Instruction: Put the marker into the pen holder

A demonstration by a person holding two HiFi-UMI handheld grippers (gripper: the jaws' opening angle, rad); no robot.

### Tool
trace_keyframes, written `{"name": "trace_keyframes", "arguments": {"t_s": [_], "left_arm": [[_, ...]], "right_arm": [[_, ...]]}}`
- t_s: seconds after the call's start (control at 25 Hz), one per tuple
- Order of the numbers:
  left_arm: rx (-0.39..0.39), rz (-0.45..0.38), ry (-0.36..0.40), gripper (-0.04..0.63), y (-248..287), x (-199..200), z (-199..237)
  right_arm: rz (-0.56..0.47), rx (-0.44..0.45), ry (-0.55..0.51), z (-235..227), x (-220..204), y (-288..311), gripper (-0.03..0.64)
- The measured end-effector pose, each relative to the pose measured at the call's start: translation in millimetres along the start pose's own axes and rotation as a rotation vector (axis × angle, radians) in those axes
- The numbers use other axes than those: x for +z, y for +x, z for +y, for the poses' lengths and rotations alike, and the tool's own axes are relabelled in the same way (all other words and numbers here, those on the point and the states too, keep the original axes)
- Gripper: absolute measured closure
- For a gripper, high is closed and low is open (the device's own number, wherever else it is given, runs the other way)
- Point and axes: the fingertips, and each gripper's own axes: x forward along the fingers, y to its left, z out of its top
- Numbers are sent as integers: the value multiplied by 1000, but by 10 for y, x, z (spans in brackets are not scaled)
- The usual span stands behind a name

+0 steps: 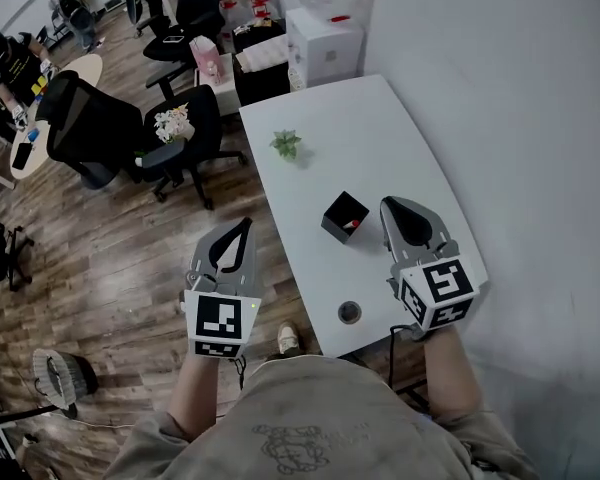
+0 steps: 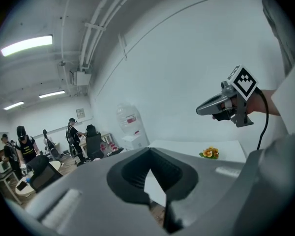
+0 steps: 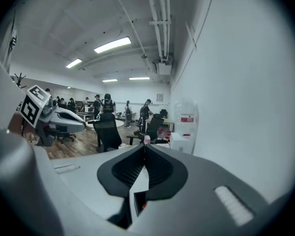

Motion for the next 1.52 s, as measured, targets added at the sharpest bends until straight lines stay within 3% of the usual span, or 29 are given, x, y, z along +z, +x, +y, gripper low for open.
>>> {"name": "trace_keyframes", "arguments": {"t_s": [0.36, 0.6, 0.96, 1.2, 1.52], "left_arm": [[11, -156, 22, 595, -334, 576, -64], [-17, -232, 40, 595, -578, 853, -187], [-59, -200, 93, 595, -616, 743, -385], [-84, -118, 65, 595, -554, 455, -552], [-39, -95, 41, 595, -572, 377, -380]], "right_arm": [[-239, 18, 0, 270, 766, -727, 588], [-316, 35, -12, 429, 969, -1084, 589], [-215, 75, -16, 596, 633, -1088, 589], [-113, 99, -37, 683, 279, -965, 589], [-134, 130, 26, 744, 326, -875, 589]]}}
